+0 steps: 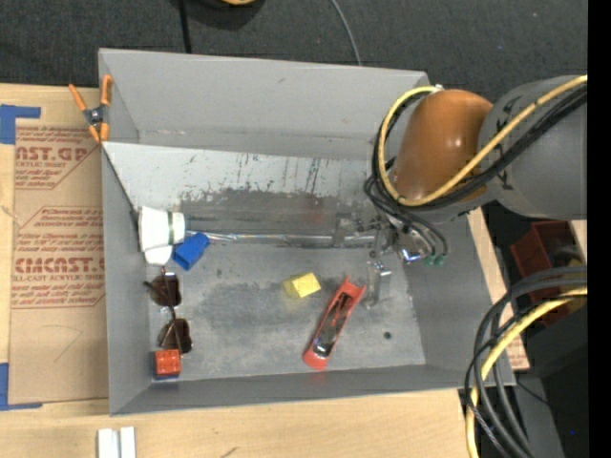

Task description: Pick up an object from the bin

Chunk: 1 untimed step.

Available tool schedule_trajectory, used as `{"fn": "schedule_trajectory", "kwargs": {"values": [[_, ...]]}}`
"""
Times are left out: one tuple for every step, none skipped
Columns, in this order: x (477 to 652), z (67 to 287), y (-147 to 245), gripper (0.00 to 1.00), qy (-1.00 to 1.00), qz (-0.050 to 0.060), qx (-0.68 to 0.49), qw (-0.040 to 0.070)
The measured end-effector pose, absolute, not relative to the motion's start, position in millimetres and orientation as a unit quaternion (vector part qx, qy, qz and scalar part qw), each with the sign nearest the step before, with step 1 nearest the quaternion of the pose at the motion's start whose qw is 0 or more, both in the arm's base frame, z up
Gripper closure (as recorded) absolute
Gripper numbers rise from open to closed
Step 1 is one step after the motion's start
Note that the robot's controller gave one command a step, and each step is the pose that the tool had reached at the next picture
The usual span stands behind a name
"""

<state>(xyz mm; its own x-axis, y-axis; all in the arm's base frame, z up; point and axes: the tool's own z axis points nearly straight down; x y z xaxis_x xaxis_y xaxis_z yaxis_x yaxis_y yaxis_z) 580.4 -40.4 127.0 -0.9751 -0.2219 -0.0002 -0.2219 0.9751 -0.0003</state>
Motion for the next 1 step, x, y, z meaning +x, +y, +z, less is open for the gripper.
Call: {"fn": "schedule_trajectory", "kwargs": {"values": [[569.7, 110.0, -38.3, 0.0, 0.983, -0.001, -0.183, 0.002]]}}
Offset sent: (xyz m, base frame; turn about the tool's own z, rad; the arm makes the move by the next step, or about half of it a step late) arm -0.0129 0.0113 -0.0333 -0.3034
